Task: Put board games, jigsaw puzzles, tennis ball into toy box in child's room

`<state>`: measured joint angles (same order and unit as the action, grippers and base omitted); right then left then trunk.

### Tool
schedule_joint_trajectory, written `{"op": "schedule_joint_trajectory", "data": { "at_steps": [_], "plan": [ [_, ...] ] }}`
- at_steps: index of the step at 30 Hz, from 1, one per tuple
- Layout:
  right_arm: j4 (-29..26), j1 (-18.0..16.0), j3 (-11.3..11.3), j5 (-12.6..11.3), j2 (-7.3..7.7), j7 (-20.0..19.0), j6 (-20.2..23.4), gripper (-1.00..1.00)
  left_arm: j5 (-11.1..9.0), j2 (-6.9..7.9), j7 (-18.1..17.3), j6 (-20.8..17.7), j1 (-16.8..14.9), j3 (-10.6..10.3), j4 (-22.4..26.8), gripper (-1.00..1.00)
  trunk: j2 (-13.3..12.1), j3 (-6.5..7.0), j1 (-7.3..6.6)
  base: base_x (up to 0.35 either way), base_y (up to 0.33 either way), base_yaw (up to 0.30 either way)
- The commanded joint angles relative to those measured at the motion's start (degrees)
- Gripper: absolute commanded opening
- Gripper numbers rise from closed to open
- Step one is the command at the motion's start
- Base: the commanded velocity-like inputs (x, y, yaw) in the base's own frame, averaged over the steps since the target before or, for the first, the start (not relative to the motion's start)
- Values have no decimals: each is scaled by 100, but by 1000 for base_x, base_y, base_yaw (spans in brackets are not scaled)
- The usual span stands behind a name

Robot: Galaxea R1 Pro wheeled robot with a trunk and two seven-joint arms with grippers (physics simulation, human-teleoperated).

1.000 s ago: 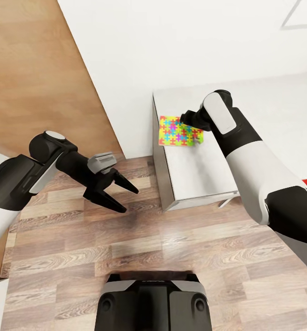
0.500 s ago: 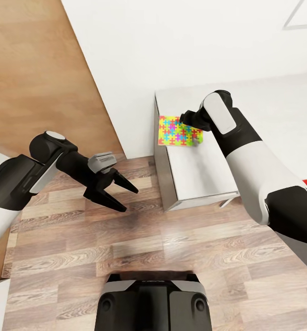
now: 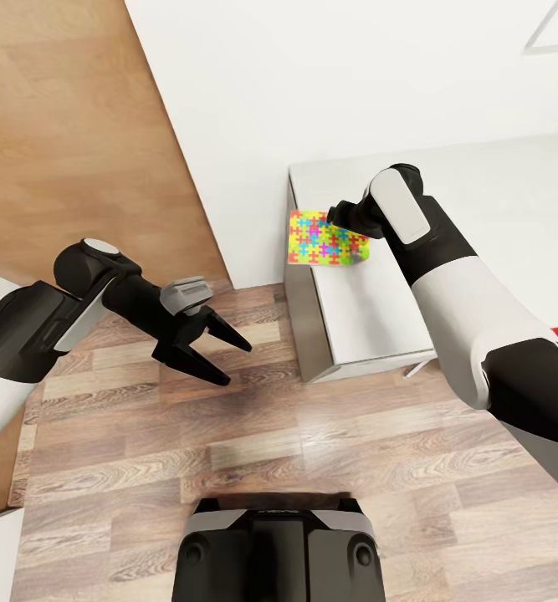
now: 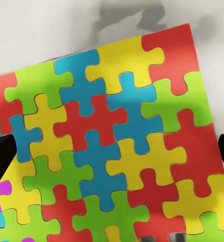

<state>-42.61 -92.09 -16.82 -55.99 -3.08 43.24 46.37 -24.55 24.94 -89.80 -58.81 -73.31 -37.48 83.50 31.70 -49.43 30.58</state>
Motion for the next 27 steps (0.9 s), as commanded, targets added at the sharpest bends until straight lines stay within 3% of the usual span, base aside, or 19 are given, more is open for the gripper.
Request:
{"op": "schedule_joint_trajectory", "data": {
  "at_steps": [1, 19, 27],
  "plan": [
    [333, -2, -16, -193, 0, 53, -32, 100, -6, 4, -20, -61, -8, -13, 0, 100, 5, -6, 4, 0, 25, 0],
    [253, -20, -18, -193, 45, 96, 10, 100, -5, 5, -20, -61, -8, -5, 0, 100, 5, 51, 4, 0, 2, 0],
    [-364, -43, -13, -193, 77, 167, 138, 100, -4, 10, -20, -52, 23, -5, 0, 100, 5, 124, 4, 0, 0, 0]
  ]
}}
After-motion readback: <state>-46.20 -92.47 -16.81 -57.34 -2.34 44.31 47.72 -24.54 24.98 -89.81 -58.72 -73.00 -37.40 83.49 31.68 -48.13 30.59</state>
